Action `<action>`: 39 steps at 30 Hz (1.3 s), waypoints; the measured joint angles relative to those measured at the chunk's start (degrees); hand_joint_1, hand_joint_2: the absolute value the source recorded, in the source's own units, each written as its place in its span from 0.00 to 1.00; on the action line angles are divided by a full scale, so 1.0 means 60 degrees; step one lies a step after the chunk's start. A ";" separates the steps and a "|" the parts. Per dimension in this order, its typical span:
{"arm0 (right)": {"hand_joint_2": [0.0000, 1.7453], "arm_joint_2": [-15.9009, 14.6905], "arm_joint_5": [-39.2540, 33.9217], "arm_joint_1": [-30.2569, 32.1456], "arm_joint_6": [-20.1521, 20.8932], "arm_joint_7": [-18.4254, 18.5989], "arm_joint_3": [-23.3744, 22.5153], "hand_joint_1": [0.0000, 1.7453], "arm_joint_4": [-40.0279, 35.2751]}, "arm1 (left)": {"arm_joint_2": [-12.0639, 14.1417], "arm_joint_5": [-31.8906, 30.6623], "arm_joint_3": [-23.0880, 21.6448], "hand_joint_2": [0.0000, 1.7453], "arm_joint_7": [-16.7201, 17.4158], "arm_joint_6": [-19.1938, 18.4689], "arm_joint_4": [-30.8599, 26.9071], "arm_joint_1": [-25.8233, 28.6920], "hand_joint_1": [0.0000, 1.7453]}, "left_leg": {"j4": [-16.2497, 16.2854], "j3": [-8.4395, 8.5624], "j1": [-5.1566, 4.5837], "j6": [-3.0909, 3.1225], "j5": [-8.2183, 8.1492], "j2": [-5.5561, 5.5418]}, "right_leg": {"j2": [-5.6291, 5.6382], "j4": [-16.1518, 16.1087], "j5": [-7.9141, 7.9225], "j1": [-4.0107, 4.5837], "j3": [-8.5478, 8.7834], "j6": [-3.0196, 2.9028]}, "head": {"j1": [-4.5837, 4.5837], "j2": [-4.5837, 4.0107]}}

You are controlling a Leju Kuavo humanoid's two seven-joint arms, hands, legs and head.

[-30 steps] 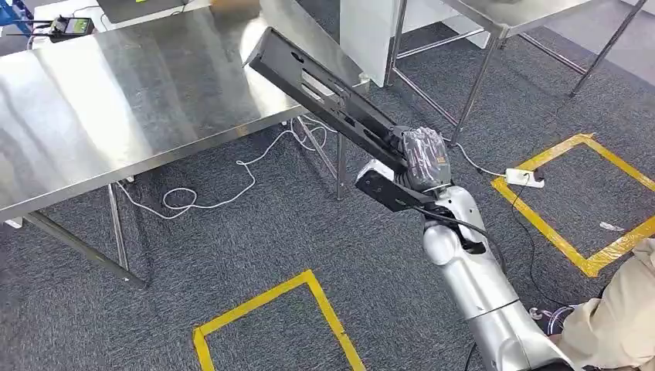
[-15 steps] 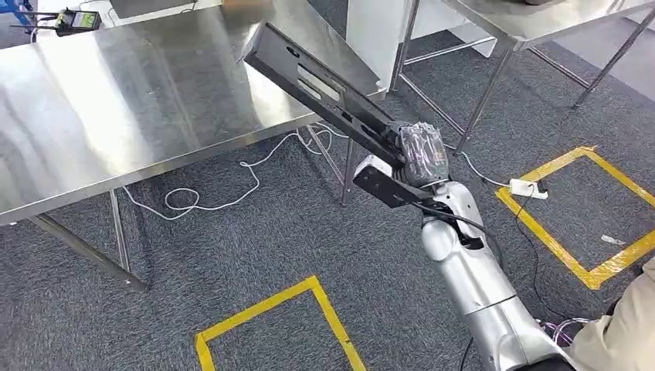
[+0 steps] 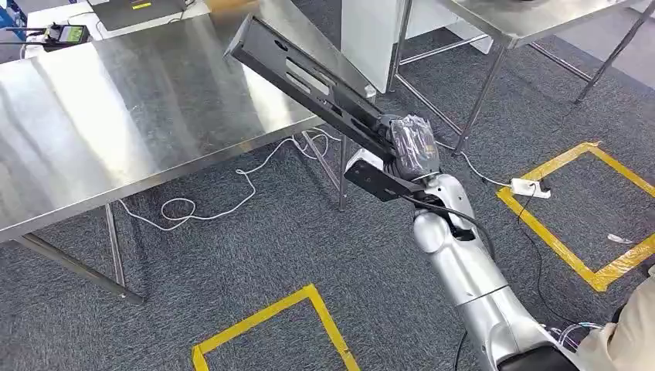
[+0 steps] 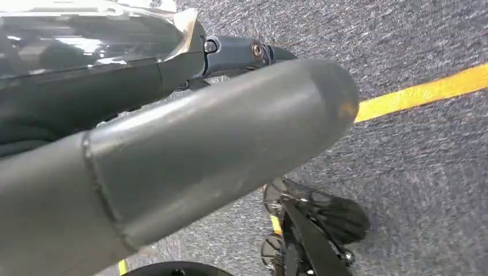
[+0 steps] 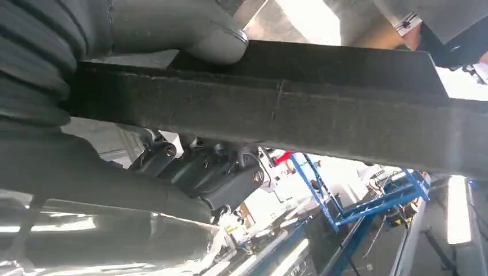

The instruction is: Take the parts from the cabinet and place them on the table.

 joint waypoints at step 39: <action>1.00 0.0102 -0.0124 -0.0122 -0.0102 -0.0018 0.0127 1.00 0.0128 | -0.0015 0.0055 0.0229 0.00 0.0051 0.0164 0.0018 0.0005 0.00 | -0.2674 0.1303 -0.0065 0.0446 0.1028 0.0017 | -0.0012 -0.0073 -0.0334 0.0252 0.0238 0.0312 | 0.0033 0.0000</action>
